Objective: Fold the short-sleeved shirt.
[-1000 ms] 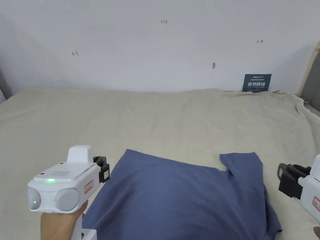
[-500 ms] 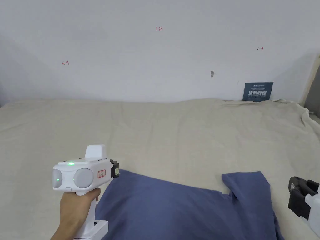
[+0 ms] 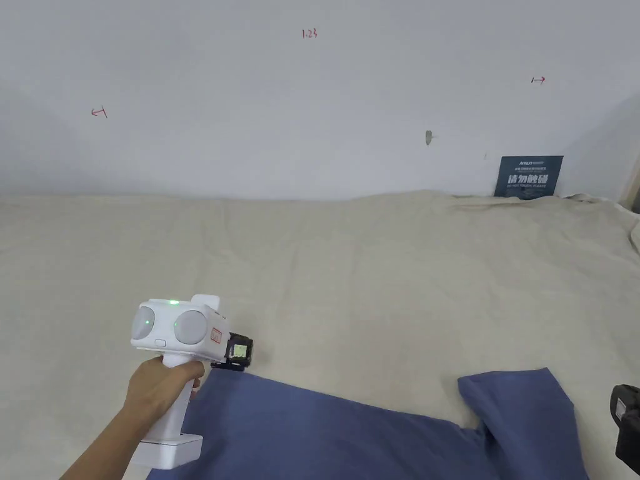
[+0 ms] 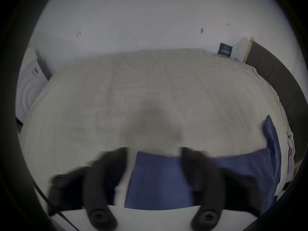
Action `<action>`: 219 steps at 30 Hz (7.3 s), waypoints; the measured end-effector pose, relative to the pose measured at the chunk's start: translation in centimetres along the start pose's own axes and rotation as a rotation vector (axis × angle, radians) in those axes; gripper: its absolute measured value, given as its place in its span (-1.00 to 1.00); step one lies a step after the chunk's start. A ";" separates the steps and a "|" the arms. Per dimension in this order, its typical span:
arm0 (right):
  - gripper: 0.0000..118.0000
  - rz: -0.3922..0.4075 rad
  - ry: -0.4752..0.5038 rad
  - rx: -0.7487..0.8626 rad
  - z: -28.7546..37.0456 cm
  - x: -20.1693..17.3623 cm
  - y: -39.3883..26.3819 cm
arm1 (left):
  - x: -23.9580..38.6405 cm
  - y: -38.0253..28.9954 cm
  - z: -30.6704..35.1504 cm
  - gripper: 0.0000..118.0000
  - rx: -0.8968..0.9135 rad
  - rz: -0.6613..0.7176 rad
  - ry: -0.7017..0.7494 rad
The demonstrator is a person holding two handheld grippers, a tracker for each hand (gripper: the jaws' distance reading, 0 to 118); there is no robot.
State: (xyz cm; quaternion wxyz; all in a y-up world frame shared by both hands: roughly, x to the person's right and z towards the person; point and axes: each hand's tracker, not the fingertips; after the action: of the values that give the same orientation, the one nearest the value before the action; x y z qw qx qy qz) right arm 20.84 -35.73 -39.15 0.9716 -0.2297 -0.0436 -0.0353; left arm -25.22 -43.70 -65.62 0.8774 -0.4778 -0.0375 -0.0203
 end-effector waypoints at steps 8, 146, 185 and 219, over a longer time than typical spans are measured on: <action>-1.00 0.007 -0.011 -0.055 -1.3 1.2 -1.7 | -0.4 -1.4 -3.4 0.03 -0.088 0.040 -0.016; -0.96 -0.162 0.067 -0.176 1.6 4.8 -7.6 | -4.7 -18.9 14.9 -1.00 0.166 0.213 -0.033; -0.96 -0.209 0.049 -0.334 17.3 3.0 -21.8 | -6.4 -39.0 21.5 -1.00 0.058 0.177 -0.015; 0.60 0.008 0.010 0.102 23.0 -3.5 -7.9 | -1.2 -32.5 33.1 0.85 0.602 0.178 0.110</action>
State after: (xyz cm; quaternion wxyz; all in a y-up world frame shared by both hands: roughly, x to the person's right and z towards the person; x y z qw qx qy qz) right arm 15.08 -32.26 -15.56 0.9825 -0.1798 -0.0395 -0.0300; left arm -30.32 -33.49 -20.65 0.9785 -0.1962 0.0478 0.0424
